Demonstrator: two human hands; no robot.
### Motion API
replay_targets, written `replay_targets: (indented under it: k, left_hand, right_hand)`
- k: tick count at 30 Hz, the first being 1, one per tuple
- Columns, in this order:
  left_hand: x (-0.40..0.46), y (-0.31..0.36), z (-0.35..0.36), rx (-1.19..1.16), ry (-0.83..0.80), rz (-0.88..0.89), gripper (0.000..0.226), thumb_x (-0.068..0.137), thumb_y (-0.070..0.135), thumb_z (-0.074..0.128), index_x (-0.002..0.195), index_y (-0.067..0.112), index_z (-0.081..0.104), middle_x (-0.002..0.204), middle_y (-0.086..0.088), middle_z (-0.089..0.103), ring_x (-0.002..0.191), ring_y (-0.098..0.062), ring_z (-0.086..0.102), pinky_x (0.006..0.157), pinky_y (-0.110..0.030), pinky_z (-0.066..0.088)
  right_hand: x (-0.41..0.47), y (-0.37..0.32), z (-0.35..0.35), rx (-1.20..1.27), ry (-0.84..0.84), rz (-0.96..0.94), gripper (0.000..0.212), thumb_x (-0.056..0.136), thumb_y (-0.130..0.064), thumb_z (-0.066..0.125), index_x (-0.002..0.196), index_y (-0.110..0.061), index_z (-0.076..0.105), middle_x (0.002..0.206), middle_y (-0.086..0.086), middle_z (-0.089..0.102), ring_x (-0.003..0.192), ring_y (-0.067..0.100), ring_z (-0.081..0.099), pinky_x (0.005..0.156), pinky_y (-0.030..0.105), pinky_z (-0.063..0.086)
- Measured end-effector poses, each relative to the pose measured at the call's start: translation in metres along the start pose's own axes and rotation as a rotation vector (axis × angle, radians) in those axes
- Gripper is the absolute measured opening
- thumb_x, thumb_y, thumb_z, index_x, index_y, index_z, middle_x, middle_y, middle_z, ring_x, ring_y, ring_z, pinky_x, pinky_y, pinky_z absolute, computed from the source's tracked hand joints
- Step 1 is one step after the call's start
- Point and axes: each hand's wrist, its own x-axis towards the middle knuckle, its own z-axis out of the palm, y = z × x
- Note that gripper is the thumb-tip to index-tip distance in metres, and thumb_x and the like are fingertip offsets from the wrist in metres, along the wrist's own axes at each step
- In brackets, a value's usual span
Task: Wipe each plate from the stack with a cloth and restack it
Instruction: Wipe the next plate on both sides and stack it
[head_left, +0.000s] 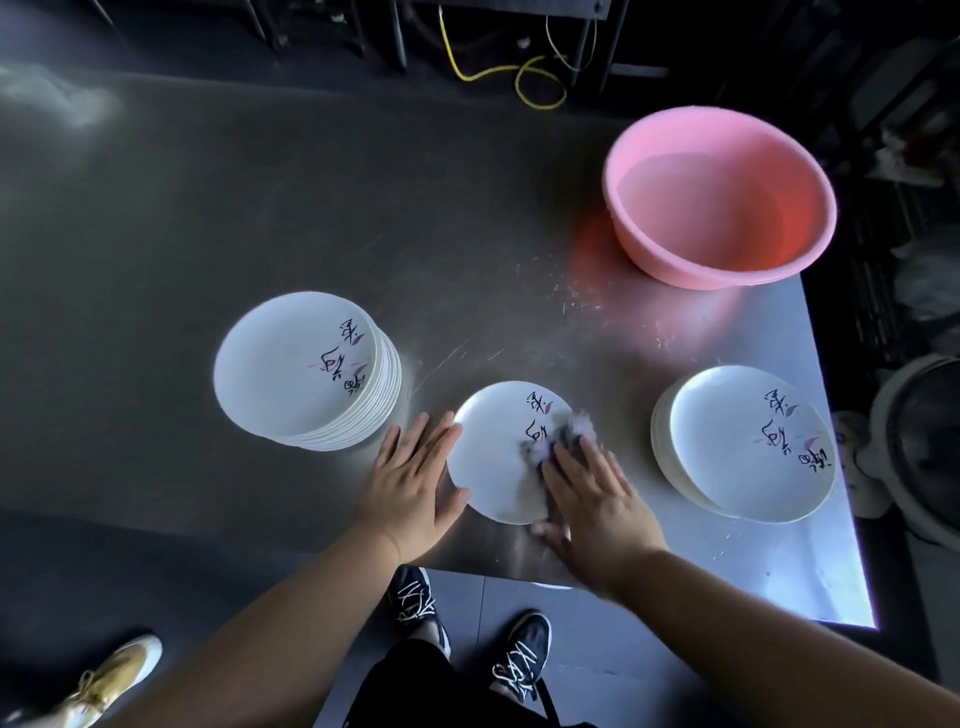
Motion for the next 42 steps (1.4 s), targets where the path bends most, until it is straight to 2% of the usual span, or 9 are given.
replay_targets:
  k: [3,7,14,21,25,28,32,36,42]
  left_hand:
    - [0.000,0.000,-0.001,0.009,-0.018,-0.002,0.076,0.100,0.056,0.044,0.164,0.019,0.027,0.172,0.003,0.025,0.160,-0.027,0.021,0.126,-0.057,0.023]
    - [0.001,0.000,-0.001,0.013,-0.024,-0.008,0.077,0.100,0.056,0.043,0.165,0.019,0.024,0.173,0.003,0.021,0.160,-0.026,0.017,0.127,-0.056,0.020]
    - [0.000,-0.002,0.003,0.021,0.012,0.008,0.076,0.100,0.056,0.045,0.164,0.019,0.028,0.172,0.003,0.026,0.159,-0.027,0.022,0.125,-0.057,0.023]
    - [0.001,0.000,0.001,0.025,-0.051,-0.020,0.077,0.101,0.061,0.040,0.164,0.018,0.027,0.174,0.001,0.016,0.161,-0.026,0.015,0.127,-0.057,0.019]
    - [-0.003,0.002,-0.002,0.005,-0.014,-0.007,0.080,0.093,0.068,0.048,0.153,0.015,0.042,0.175,-0.008,0.011,0.161,-0.030,0.013,0.127,-0.057,0.019]
    - [-0.005,0.006,-0.008,0.040,0.037,0.089,0.072,0.090,0.072,0.051,0.127,0.011,0.059,0.173,-0.013,0.020,0.160,-0.034,0.016,0.124,-0.059,0.023]
    - [-0.006,0.008,-0.008,0.004,0.106,0.207,0.042,0.094,0.057,0.054,0.097,0.016,0.065,0.159,-0.005,0.049,0.157,-0.019,0.024,0.124,-0.053,0.024]
    - [-0.006,0.014,0.001,-0.091,0.193,0.158,0.033,0.093,0.048,0.059,0.089,0.016,0.064,0.145,-0.003,0.063,0.146,-0.023,0.048,0.115,-0.051,0.038]
    - [-0.006,0.016,0.006,-0.153,0.256,0.141,0.035,0.090,0.050,0.064,0.083,0.016,0.065,0.141,-0.001,0.066,0.141,-0.023,0.053,0.113,-0.045,0.039]
  right_hand:
    - [0.047,0.017,-0.023,0.047,-0.020,0.037,0.088,0.096,-0.070,0.025,0.168,-0.027,0.000,0.175,-0.007,-0.016,0.160,0.026,-0.020,0.132,0.046,0.006]
    - [0.066,0.021,-0.033,0.045,-0.045,0.003,0.085,0.102,-0.070,0.028,0.166,-0.033,-0.012,0.167,-0.017,-0.035,0.158,0.019,-0.027,0.128,0.044,0.017]
    - [0.015,-0.002,-0.007,0.123,-0.083,0.154,0.098,0.096,-0.075,0.027,0.166,-0.020,-0.014,0.170,-0.006,-0.033,0.160,0.027,-0.020,0.131,0.044,0.012]
    - [0.055,0.015,-0.022,0.197,-0.011,0.082,0.086,0.102,-0.067,0.035,0.168,-0.031,-0.007,0.166,-0.024,-0.032,0.159,0.016,-0.025,0.126,0.046,0.024]
    - [0.011,-0.010,-0.001,0.319,-0.009,0.170,0.086,0.104,-0.065,0.031,0.167,-0.023,-0.009,0.166,-0.015,-0.035,0.159,0.023,-0.026,0.131,0.041,0.008]
    - [-0.006,-0.017,0.007,0.277,-0.076,0.158,0.098,0.092,-0.081,0.005,0.166,-0.020,-0.015,0.167,-0.010,-0.037,0.157,0.026,-0.030,0.132,0.044,0.009]
    - [0.022,0.005,-0.016,0.304,-0.040,0.113,0.082,0.105,-0.065,0.032,0.167,-0.030,-0.007,0.170,-0.021,-0.026,0.159,0.016,-0.025,0.128,0.046,0.025]
    - [0.035,0.013,-0.021,0.292,-0.023,0.089,0.079,0.106,-0.061,0.035,0.167,-0.036,-0.009,0.166,-0.029,-0.029,0.158,0.012,-0.025,0.125,0.046,0.030]
    - [-0.009,-0.034,0.014,0.334,-0.037,0.253,0.090,0.102,-0.068,0.030,0.168,-0.020,-0.009,0.171,-0.010,-0.028,0.159,0.026,-0.023,0.131,0.043,0.014]
